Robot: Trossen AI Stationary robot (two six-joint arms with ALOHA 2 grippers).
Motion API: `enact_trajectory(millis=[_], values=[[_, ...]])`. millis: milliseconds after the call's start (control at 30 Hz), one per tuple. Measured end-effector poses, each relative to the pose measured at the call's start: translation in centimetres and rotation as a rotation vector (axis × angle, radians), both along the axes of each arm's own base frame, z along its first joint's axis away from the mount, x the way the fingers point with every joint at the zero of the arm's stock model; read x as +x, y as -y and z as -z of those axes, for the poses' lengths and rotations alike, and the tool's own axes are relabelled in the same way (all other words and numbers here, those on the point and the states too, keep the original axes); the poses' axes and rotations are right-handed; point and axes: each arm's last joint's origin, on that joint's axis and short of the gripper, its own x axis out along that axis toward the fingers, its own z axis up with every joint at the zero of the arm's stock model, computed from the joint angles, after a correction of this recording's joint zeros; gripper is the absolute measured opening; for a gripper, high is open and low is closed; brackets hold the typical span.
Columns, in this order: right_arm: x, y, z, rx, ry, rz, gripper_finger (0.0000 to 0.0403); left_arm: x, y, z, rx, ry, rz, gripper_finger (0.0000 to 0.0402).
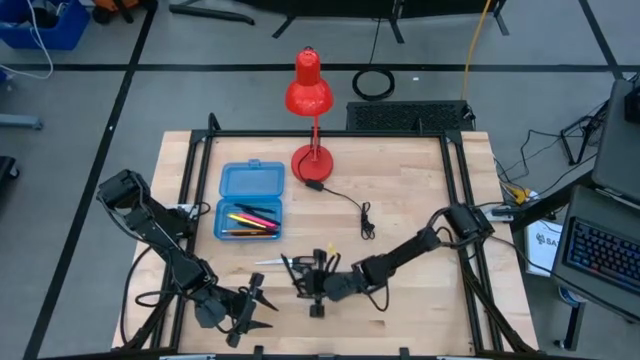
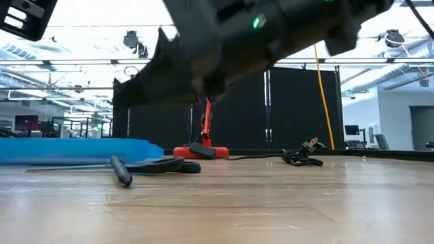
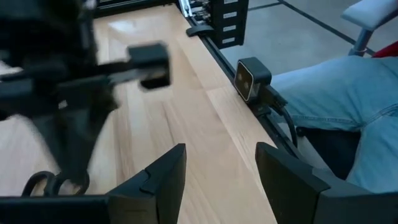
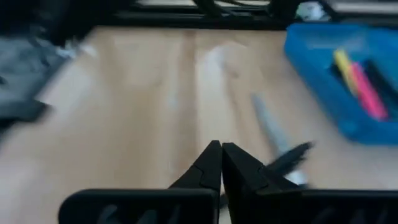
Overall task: Pick & place school supplies into a supply box
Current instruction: Put the black pen into the blue supply box
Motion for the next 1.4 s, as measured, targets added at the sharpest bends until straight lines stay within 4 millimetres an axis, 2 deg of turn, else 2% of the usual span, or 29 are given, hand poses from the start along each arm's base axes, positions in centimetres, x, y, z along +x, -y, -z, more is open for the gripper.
enact_trajectory(millis=[133, 300, 500, 667, 800, 1067, 1400], values=[[-0.8, -1.5, 0.2, 0.131, -0.029, 0.007, 0.0026, 0.0, 0.0, 0.0, 0.002, 0.004, 0.000, 0.0200], [-1.4, -2.7, 1.9, 0.178, -0.036, 0.087, 0.0091, 0.4, -0.3, 0.0, 0.001, 0.007, -0.024, 0.0200], [-1.4, -2.9, 4.2, 0.198, -0.056, 0.125, 0.0186, 0.6, -0.5, 0.0, -0.001, 0.006, -0.035, 0.0200], [-1.3, -2.6, 5.5, 0.178, -0.063, 0.150, 0.0228, 0.5, -0.5, 0.1, -0.001, -0.006, -0.040, 0.0200], [-1.0, -2.1, 6.2, 0.137, -0.063, 0.171, 0.0230, 0.5, -0.5, 0.1, 0.001, -0.008, -0.041, 0.0200], [-0.9, -1.4, 7.7, 0.069, -0.075, 0.229, 0.0201, 0.5, -0.6, 0.1, 0.006, -0.008, -0.048, 0.0200], [-1.4, -0.7, 8.5, 0.029, -0.139, 0.308, 0.0120, 0.5, -0.6, 0.1, 0.004, -0.011, -0.050, 0.0200]])
